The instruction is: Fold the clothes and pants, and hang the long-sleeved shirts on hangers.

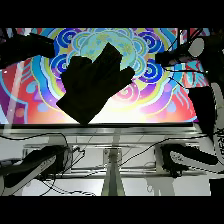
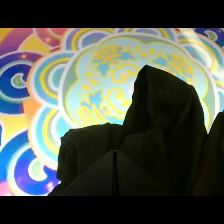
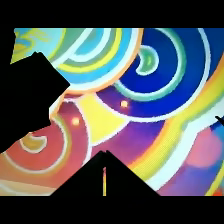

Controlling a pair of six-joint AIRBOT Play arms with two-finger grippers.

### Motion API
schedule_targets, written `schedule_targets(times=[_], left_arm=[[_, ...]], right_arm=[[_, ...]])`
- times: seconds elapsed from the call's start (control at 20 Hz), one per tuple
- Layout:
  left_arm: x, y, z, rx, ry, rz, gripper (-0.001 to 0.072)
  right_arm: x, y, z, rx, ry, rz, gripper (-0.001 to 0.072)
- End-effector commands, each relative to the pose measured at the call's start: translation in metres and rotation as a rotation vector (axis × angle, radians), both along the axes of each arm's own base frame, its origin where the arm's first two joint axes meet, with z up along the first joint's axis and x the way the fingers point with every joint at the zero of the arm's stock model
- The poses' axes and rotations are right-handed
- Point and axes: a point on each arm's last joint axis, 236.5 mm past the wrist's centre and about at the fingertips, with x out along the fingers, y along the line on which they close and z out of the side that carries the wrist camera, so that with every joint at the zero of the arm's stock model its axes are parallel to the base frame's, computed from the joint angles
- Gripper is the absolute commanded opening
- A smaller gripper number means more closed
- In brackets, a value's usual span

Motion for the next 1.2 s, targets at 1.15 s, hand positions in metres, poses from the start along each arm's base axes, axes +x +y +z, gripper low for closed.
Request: schedule_targets(times=[1.15], left_arm=[[0.000,0.000,0.001,-0.001,-0.002,0.001,0.0017]], right_arm=[[-0.009,0.067,0.012,0.179,-0.018,0.203,0.0029]])
